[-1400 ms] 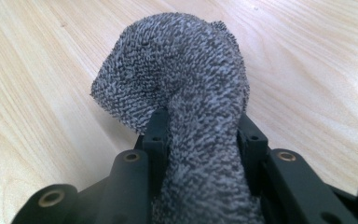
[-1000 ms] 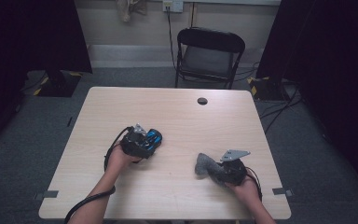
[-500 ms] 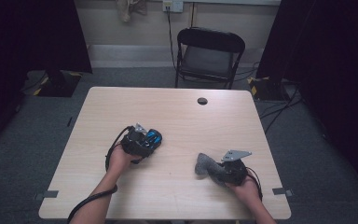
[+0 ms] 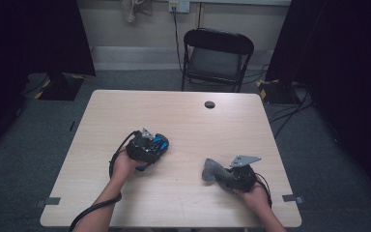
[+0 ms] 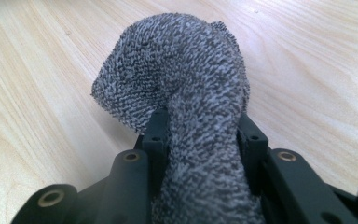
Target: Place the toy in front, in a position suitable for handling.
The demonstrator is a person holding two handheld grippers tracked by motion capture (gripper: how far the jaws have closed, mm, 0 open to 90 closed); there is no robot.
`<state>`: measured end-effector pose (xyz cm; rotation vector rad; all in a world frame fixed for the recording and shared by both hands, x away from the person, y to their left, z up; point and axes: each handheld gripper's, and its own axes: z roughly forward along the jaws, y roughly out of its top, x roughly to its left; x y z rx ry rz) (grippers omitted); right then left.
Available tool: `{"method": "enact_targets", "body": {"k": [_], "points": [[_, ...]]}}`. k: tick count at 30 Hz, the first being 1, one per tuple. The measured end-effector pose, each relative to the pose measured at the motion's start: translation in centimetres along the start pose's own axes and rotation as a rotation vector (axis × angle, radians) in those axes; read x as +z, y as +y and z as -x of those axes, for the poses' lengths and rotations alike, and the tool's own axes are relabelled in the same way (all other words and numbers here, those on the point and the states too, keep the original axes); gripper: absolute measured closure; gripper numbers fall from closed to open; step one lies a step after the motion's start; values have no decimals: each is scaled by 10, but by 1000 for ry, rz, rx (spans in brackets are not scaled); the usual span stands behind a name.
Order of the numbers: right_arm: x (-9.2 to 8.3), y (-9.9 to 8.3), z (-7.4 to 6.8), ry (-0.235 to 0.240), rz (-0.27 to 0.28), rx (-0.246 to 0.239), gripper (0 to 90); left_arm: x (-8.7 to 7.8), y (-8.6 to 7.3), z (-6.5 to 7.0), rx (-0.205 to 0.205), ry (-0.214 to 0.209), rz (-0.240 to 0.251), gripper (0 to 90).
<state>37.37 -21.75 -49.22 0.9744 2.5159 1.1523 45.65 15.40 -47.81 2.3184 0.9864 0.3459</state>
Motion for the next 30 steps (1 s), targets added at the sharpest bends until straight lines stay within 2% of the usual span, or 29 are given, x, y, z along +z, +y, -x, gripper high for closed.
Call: {"method": "enact_targets", "body": {"k": [1,3,5,11,19,20,24,26,28,29,30], "points": [[0,0,0,1,1,0,643,-2,5,3,18,-8,3,265],[0,0,0,2,3,1,643,-2,7,5,19,-11,-3,275],[0,0,0,3,4,3,643,1,11,9,28,-3,-28,275],[0,0,0,2,5,2,642,4,13,11,32,3,-29,276],[0,-1,0,2,7,3,640,7,11,10,28,3,-27,274],[0,-1,0,2,7,3,639,7,10,10,9,3,-21,274],[0,-1,0,3,10,7,634,7,6,11,14,25,12,251],[0,-1,0,3,11,8,634,8,4,10,12,34,-6,181],[0,-1,0,3,11,8,634,7,3,10,22,40,-3,179],[0,-2,0,3,11,9,633,7,1,11,23,23,-14,183],[0,-2,0,3,11,8,633,7,0,12,32,38,-27,187]]}}
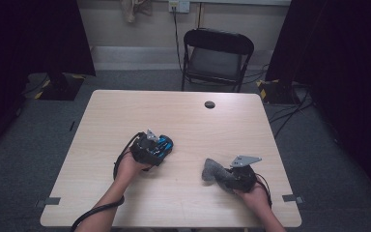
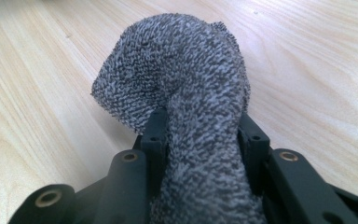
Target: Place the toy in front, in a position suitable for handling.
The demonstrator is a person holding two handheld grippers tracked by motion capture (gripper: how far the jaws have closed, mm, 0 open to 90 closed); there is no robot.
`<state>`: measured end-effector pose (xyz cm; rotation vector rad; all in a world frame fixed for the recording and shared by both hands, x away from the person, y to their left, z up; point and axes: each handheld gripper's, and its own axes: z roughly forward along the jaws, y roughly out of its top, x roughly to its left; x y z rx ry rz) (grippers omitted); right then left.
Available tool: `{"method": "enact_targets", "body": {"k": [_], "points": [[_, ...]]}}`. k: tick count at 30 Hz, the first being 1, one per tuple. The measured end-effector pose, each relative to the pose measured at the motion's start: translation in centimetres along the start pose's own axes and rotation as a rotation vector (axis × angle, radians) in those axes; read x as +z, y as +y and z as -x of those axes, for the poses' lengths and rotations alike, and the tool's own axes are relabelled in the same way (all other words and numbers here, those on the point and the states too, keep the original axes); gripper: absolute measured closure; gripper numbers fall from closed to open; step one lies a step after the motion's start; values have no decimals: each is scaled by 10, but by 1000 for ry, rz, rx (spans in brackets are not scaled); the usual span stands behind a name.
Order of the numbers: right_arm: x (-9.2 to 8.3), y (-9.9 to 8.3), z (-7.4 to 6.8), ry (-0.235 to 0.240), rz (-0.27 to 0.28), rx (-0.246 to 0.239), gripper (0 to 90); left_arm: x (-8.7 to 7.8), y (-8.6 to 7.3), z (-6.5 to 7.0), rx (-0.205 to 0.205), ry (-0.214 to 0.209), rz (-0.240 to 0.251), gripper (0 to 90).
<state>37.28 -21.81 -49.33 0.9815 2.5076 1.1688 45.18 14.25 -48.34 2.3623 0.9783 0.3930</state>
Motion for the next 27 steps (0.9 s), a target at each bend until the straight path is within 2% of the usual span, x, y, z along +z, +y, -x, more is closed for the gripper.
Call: {"method": "enact_targets", "body": {"k": [1,2,4,5,9,12,14,18,21,25,27], "points": [[0,0,0,0,0,0,633,-1,-1,0,-3,-8,2,189],[0,0,0,0,0,0,632,-2,-3,-1,-12,-22,11,232],[0,0,0,0,0,0,632,-2,-4,-1,-17,-26,15,249],[0,0,0,0,0,1,633,-3,-5,-3,-41,-37,7,251],[0,-1,0,2,5,5,632,-5,-3,-1,-50,-26,-18,260],[0,0,0,2,4,6,632,-6,-3,-1,-67,-41,-2,263],[0,0,0,3,3,5,632,-7,-2,-1,-59,-40,-13,264],[0,-1,1,9,8,12,631,-14,4,-3,-66,-55,4,269],[0,-1,2,11,8,13,631,-19,12,-2,-49,-54,18,270],[0,-1,2,10,7,12,631,-19,17,2,-41,-59,37,270],[0,-1,2,10,7,13,631,-15,19,6,-37,-65,19,270]]}}
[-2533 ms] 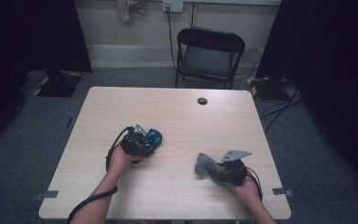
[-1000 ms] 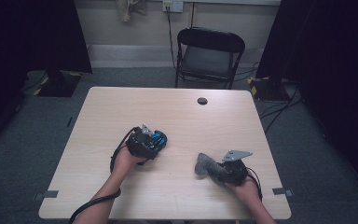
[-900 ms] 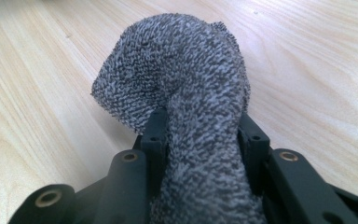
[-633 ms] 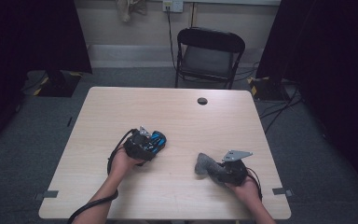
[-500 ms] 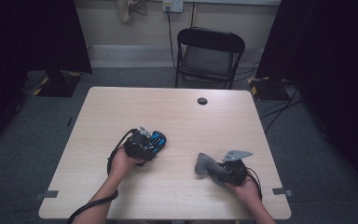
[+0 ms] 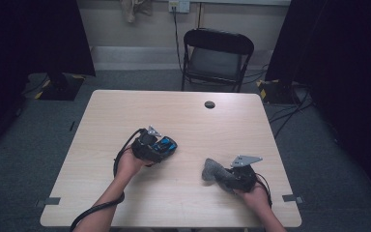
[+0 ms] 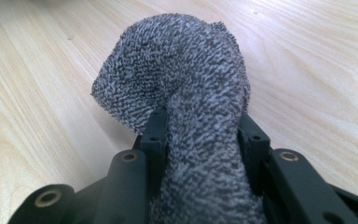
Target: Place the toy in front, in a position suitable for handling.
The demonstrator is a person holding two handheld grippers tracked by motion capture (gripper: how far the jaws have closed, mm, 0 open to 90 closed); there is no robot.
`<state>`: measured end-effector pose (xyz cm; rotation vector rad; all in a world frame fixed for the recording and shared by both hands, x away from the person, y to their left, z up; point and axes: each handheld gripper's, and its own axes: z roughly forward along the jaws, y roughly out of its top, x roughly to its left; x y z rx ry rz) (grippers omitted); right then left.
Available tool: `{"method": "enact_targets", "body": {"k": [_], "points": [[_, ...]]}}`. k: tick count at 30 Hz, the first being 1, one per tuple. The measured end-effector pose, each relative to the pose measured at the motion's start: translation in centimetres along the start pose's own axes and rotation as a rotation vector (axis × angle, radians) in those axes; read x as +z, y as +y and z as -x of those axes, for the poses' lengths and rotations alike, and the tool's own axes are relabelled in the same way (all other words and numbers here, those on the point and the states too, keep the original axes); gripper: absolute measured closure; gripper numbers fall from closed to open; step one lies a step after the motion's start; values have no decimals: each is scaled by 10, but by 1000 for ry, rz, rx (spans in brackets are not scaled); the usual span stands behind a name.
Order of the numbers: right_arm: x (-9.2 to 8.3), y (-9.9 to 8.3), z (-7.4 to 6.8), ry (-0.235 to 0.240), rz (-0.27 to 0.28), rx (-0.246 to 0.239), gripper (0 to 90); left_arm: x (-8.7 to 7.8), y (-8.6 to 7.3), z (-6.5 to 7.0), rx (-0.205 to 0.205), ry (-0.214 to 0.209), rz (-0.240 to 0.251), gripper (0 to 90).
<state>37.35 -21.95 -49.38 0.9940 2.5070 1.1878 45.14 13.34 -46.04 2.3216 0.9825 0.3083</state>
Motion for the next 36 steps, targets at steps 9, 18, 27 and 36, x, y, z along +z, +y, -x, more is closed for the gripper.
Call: {"method": "enact_targets", "body": {"k": [9,18,27,36], "points": [[0,0,0,1,1,0,631,0,0,1,7,4,22,270],[0,0,0,-1,1,0,629,8,-7,-1,-12,8,-4,269],[0,0,0,-1,3,0,626,14,-13,-3,-14,3,-28,266],[0,-1,0,-1,3,-1,622,17,-11,-3,-10,29,-17,216]]}}
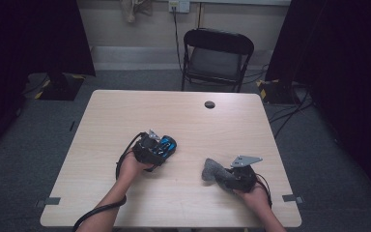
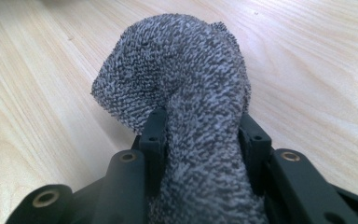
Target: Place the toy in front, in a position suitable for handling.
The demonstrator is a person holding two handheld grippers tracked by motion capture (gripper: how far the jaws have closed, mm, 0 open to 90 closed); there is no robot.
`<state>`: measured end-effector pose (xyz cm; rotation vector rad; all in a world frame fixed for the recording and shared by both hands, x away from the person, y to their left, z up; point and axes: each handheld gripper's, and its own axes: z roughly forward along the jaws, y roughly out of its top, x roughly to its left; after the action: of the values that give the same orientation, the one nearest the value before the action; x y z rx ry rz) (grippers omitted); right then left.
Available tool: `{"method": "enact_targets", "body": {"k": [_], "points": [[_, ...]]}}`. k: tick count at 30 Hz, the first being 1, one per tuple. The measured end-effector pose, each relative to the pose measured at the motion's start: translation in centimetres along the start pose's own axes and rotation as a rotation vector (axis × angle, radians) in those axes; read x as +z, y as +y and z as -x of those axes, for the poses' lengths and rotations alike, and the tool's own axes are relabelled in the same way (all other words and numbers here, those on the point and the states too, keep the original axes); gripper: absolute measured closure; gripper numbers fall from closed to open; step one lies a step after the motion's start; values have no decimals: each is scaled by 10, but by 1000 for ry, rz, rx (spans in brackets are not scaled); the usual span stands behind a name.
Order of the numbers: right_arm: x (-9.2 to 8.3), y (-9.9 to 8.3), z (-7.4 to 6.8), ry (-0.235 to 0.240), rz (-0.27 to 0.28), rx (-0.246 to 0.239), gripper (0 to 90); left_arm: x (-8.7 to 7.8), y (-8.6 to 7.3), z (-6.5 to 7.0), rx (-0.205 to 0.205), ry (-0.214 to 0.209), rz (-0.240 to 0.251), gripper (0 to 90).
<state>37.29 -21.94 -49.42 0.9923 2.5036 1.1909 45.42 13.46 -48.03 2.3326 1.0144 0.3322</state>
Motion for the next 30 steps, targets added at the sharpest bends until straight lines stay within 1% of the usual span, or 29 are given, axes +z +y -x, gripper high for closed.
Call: {"method": "enact_targets", "body": {"k": [1,2,3,4,5,6,9,10,11,13,15,17,18,19,21,22,23,24,27,28,29,30], "points": [[0,0,0,0,1,1,620,0,1,-1,-2,-7,3,189],[0,0,0,0,1,1,620,0,1,-1,-2,-7,3,182],[0,0,0,0,1,0,618,1,2,-1,-4,7,-9,182],[0,0,0,-1,0,-2,618,2,2,-2,-13,8,-16,167],[0,0,0,-1,0,-2,618,3,2,-2,-29,4,-16,153],[0,0,0,-1,0,-3,618,4,1,-1,-34,10,-10,152],[0,0,0,0,0,-3,617,7,0,2,-25,8,-9,156],[0,0,0,0,1,-3,617,8,-1,5,-35,8,0,156],[0,0,0,0,1,-2,617,7,0,5,-42,17,-4,158],[0,0,0,-1,2,-3,617,6,1,7,-50,21,-5,198],[0,0,0,-2,3,-3,617,6,0,6,-68,23,2,227],[0,-1,0,1,5,2,613,4,-1,6,-47,15,-2,249],[0,-1,0,2,7,6,612,4,-1,6,-44,16,0,257],[0,-1,0,2,6,8,612,4,-2,6,-51,13,2,258],[0,-1,0,2,7,7,612,3,-2,6,-50,16,3,260],[0,-1,0,2,7,6,612,3,-3,5,-60,6,8,260],[0,-1,0,2,7,6,612,3,-3,5,-60,6,8,261],[0,-1,0,2,7,7,612,2,-3,4,-70,2,6,261],[0,-1,0,3,7,8,612,0,-3,3,-62,-1,-1,262],[0,-1,0,2,7,8,612,-2,-2,2,-59,-1,5,262],[0,-1,0,4,7,7,612,-5,-1,0,-63,-13,5,262],[0,-1,0,3,7,8,612,-7,0,0,-62,-7,7,262]]}}
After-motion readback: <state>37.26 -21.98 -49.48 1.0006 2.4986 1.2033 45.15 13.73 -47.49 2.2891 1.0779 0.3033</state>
